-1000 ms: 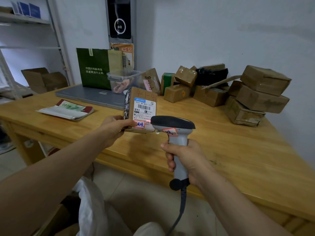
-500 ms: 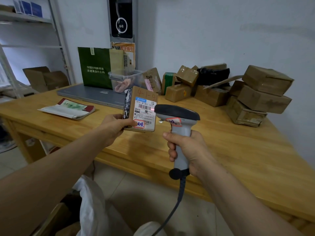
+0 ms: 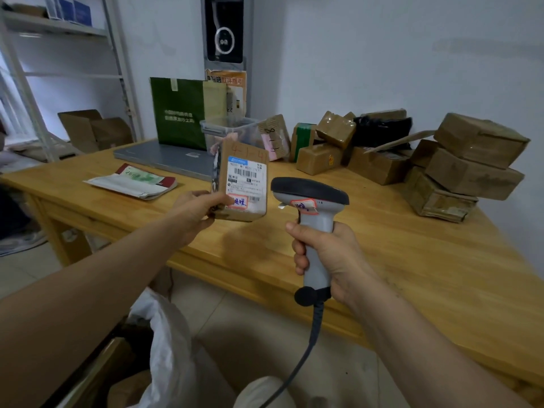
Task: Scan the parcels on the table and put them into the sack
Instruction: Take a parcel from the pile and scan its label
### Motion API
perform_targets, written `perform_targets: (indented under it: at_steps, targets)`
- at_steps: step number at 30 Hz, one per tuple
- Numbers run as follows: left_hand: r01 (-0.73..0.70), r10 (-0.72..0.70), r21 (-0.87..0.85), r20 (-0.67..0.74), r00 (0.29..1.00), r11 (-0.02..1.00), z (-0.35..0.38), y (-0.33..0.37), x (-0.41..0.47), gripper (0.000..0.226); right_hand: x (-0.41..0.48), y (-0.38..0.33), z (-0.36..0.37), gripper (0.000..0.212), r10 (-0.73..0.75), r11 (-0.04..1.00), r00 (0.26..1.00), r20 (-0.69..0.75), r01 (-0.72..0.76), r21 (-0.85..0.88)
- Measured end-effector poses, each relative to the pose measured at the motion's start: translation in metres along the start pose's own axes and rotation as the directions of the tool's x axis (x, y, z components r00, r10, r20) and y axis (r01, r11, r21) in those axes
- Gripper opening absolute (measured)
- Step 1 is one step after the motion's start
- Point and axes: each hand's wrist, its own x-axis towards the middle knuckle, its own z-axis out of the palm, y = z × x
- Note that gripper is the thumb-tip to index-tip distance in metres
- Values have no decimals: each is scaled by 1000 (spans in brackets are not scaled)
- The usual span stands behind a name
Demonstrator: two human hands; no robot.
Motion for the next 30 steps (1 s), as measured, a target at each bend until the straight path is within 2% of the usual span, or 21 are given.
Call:
perform_targets:
  at_steps: [1, 3, 5, 7, 9, 12, 15, 17, 19, 23, 25, 28, 30]
  targets:
    - [-8, 8, -18, -37, 999, 1000, -13, 1, -2, 48, 0, 2, 4, 17, 12, 1000, 1000, 18, -12, 3]
    - [-10, 5, -37, -124, 992, 999, -44, -1, -6, 49, 2, 8, 14, 17, 43, 999, 997, 61, -43, 0]
    - [-25, 6, -77, -239, 971, 997, -80, -7, -14, 33, 3, 19, 28, 16, 81, 997, 991, 105, -79, -22]
    - [-78, 36, -85, -410, 912, 993, -120, -15, -23, 26, 2, 31, 47, 15, 119, 992, 983, 141, -113, -49]
    - [-80, 32, -66, -540, 841, 995, -159, -26, -35, 45, 0, 44, 66, 14, 153, 987, 973, 171, -143, -72]
    - [60, -23, 38, -629, 777, 997, -207, -50, -53, 65, -3, 63, 93, 15, 216, 975, 952, 216, -196, -109]
    - [248, -64, 194, -652, 756, 949, -230, -75, -68, 60, -2, 85, 113, 15, 284, 953, 929, 236, -247, -176]
    - [328, -68, 295, -641, 764, 897, -236, -93, -71, 54, 4, 106, 124, 14, 311, 925, 924, 222, -240, -294]
    - [385, -74, 361, -641, 764, 849, -240, -112, -69, 75, 14, 133, 135, 13, 328, 874, 923, 199, -216, -436]
    - [388, -32, 462, -610, 792, 798, -246, -142, -62, 76, 39, 198, 153, 12, 363, 718, 923, 124, -193, -668]
    - [346, 41, 526, -591, 806, 777, -249, -150, -60, 71, 50, 225, 161, 22, 365, 670, 928, 77, -204, -714]
    - [289, 135, 613, -551, 824, 735, -260, -159, -56, 75, 62, 249, 171, 30, 335, 654, 941, 44, -199, -730]
    - [343, 95, 665, -529, 843, 663, -270, -173, -51, 85, 68, 258, 176, 36, 321, 676, 946, 47, -194, -711]
